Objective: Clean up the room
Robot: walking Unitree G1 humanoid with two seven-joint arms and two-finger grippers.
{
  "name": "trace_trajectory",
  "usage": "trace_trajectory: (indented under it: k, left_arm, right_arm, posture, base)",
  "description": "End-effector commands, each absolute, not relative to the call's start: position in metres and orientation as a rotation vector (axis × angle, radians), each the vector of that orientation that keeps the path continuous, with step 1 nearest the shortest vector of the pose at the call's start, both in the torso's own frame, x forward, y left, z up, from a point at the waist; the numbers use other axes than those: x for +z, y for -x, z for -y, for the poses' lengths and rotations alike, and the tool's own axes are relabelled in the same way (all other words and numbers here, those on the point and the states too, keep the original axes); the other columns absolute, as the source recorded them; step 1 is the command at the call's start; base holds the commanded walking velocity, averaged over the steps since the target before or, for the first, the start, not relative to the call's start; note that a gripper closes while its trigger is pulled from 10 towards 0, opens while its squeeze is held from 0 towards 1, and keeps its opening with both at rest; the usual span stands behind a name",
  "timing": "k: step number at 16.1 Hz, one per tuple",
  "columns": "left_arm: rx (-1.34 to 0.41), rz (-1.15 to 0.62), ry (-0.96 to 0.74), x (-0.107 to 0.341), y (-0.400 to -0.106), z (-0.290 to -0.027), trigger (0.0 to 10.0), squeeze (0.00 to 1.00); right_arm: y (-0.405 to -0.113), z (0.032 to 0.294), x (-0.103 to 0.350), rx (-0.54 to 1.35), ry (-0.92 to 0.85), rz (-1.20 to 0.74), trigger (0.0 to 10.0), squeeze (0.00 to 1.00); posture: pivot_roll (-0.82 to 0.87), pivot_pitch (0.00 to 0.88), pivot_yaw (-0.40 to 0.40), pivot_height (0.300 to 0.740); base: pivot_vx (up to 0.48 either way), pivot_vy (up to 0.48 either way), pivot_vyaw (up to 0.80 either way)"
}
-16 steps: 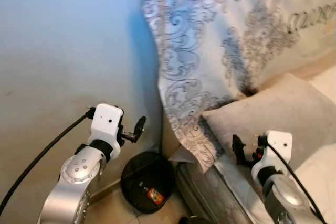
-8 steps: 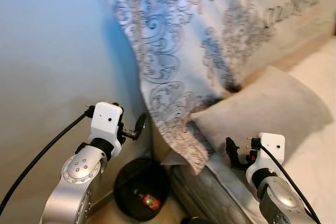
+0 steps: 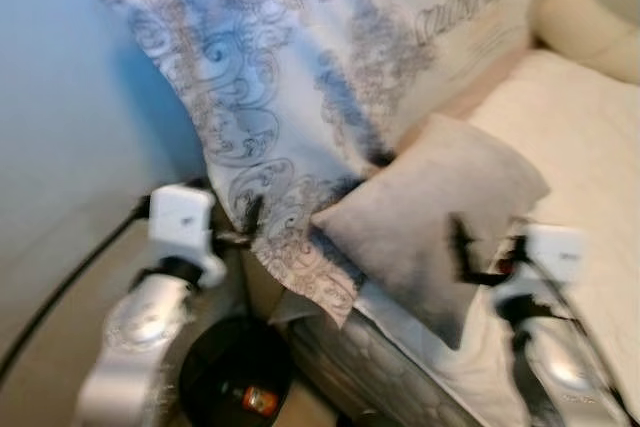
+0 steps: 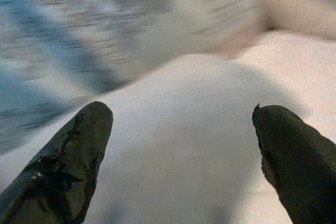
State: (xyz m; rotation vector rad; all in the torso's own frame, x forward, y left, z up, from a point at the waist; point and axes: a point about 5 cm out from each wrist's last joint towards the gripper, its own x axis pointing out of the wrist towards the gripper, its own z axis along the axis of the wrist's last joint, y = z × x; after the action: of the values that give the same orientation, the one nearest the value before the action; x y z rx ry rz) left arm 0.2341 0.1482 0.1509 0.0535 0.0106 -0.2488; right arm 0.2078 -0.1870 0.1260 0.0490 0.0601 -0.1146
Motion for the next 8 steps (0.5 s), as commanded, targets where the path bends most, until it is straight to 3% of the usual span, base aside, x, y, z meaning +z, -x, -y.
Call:
trace_trajectory:
  k: [1, 8]
  left_arm:
    - [-0.237, -0.01, -0.076, 0.152, -0.231, -0.153, 10.0, 0.0]
    - [-0.192, -0.047, -0.08, 0.145, -0.227, -0.17, 10.0, 0.0]
  right_arm:
    - [-0.207, 0.188, 0.133, -0.14, -0.027, -0.019, 10.0, 0.0]
    - [-0.203, 0.188, 0.12, -0.178, -0.046, -0.074, 10.0, 0.0]
  posture:
    - [0.05, 0.0, -0.016, 0.74]
    - [0.05, 0.0, -0.015, 0.74]
  base:
    - [0.0, 0.0, -0.8]
    - [0.0, 0.0, -0.8]
